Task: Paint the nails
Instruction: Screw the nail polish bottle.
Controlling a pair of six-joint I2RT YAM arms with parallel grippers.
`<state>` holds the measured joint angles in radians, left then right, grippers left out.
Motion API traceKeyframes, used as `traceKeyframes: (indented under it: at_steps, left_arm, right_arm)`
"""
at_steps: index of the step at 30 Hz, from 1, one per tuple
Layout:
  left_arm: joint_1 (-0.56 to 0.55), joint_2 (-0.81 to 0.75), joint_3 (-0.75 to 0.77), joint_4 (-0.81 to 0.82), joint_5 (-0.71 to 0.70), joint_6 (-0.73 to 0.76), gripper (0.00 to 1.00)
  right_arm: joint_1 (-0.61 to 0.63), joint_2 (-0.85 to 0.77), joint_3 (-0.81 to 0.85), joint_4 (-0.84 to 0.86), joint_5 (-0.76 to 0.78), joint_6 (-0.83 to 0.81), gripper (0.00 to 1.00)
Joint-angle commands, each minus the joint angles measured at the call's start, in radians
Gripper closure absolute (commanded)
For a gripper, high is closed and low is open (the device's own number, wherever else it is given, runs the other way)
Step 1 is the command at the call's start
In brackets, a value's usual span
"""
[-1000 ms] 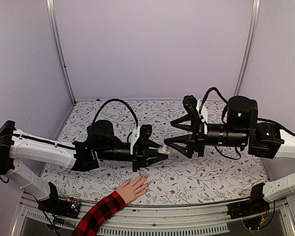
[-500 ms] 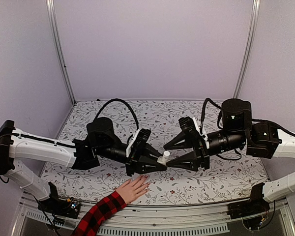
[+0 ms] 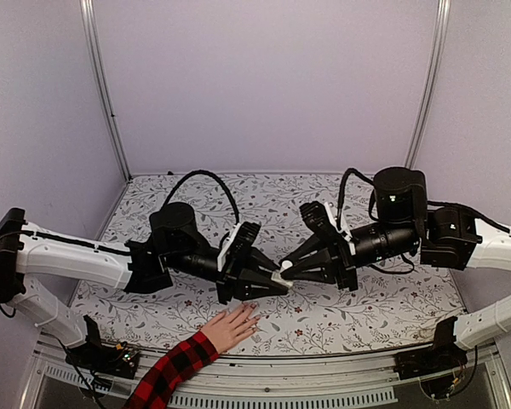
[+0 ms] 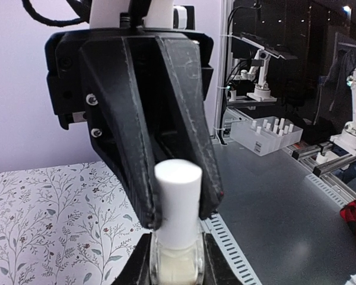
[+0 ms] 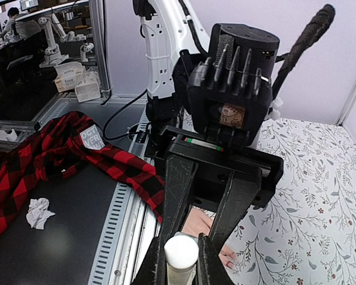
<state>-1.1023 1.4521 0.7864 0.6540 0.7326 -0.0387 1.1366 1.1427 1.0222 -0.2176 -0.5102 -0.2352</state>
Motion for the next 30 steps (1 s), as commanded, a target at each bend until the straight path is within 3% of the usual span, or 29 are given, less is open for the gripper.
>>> traceKeyframes:
  at_steps: [1, 16, 30]
  left_arm:
    - [0.020, -0.036, -0.007, 0.051, -0.105, -0.002, 1.00]
    - [0.014, -0.071, -0.016, 0.074, -0.581, -0.028, 1.00]
    - [-0.029, 0.032, 0.018, 0.136, -1.000, -0.021, 1.00]
  right_arm:
    - [0.000, 0.020, 0.022, 0.014, 0.057, 0.038, 1.00]
    - [0.000, 0.088, 0.034, 0.069, 0.331, 0.170, 1.00]
    - [0.000, 0.237, 0.095, 0.086, 0.597, 0.329, 1.00]
